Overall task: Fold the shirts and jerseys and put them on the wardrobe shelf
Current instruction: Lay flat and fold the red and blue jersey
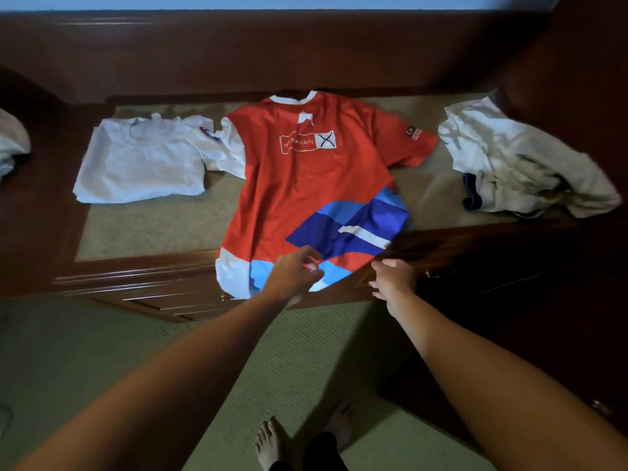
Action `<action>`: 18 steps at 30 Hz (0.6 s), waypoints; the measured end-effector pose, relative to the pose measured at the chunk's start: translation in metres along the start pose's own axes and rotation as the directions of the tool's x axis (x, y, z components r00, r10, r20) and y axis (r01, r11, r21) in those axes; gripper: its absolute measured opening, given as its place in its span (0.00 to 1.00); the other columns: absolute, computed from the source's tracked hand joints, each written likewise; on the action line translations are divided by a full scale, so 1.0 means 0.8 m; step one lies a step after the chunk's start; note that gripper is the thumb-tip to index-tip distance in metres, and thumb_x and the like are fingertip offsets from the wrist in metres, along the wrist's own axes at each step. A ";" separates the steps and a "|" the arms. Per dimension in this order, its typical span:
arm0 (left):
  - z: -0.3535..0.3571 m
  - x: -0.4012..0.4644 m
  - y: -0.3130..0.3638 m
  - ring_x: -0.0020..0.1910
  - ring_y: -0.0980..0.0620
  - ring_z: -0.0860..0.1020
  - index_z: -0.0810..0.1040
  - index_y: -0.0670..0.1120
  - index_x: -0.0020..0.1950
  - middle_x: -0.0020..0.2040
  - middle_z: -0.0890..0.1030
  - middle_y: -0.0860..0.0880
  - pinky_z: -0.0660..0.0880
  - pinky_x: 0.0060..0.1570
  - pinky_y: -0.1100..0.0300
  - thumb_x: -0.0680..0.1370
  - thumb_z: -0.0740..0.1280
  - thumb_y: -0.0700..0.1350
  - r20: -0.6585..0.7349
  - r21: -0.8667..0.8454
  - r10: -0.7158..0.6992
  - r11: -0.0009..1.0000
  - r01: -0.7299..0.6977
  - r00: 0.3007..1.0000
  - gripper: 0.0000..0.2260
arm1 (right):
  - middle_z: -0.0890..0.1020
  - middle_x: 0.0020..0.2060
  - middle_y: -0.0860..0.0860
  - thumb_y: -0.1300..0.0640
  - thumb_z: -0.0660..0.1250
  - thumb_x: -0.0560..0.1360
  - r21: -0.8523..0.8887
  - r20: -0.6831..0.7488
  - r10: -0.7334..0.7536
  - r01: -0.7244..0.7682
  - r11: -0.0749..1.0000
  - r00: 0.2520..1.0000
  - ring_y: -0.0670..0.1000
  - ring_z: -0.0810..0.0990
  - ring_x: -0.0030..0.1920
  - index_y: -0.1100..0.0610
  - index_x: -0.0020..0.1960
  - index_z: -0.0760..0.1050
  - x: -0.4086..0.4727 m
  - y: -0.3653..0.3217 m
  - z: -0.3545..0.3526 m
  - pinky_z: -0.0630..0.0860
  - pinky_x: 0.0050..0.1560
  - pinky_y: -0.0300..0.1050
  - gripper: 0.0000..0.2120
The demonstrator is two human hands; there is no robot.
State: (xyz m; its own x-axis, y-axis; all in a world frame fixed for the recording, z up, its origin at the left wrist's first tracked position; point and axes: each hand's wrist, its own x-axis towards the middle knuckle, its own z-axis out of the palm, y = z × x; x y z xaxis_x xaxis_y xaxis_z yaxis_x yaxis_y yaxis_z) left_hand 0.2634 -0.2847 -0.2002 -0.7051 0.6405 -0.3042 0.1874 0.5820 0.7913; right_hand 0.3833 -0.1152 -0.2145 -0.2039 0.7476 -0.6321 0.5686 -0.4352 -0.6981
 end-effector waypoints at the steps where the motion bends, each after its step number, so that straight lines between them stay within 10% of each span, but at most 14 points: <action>1: 0.014 0.008 0.012 0.41 0.50 0.82 0.82 0.49 0.52 0.42 0.84 0.52 0.78 0.46 0.53 0.71 0.73 0.40 0.019 0.015 0.038 0.999 -0.039 0.999 0.11 | 0.81 0.43 0.56 0.57 0.69 0.80 0.010 -0.006 -0.013 0.013 1.000 1.000 0.58 0.84 0.45 0.53 0.64 0.75 0.012 -0.002 -0.007 0.82 0.40 0.52 0.13; 6: 0.079 0.052 0.051 0.45 0.53 0.81 0.83 0.51 0.53 0.47 0.83 0.53 0.78 0.49 0.53 0.74 0.72 0.45 0.086 0.116 0.119 0.985 -0.129 0.989 0.09 | 0.80 0.53 0.51 0.56 0.70 0.79 -0.125 0.003 -0.283 0.281 0.952 0.959 0.55 0.81 0.56 0.52 0.76 0.67 0.053 -0.015 -0.028 0.77 0.62 0.57 0.27; 10: 0.107 0.077 0.059 0.50 0.51 0.79 0.81 0.50 0.59 0.54 0.80 0.53 0.77 0.52 0.52 0.75 0.73 0.47 0.103 0.169 0.139 0.973 -0.155 0.985 0.13 | 0.77 0.59 0.56 0.52 0.69 0.80 -0.440 0.109 -0.419 0.422 0.793 0.901 0.57 0.78 0.60 0.54 0.75 0.70 0.073 -0.024 -0.031 0.72 0.64 0.51 0.24; 18: 0.129 0.101 0.075 0.49 0.49 0.76 0.74 0.46 0.55 0.51 0.76 0.50 0.73 0.44 0.51 0.75 0.71 0.47 0.042 0.241 0.166 0.955 -0.171 0.985 0.12 | 0.84 0.47 0.53 0.60 0.73 0.76 -0.302 0.066 -0.715 0.697 0.651 0.696 0.51 0.82 0.44 0.59 0.56 0.84 0.060 -0.016 -0.023 0.80 0.49 0.49 0.09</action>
State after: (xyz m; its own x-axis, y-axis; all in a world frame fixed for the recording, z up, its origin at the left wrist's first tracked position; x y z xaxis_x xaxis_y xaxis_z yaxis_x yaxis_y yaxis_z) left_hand 0.2885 -0.1462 -0.2321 -0.6347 0.7487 -0.1911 0.4642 0.5672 0.6803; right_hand 0.3809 -0.0644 -0.2295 -0.6007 0.7986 0.0371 0.4684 0.3891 -0.7932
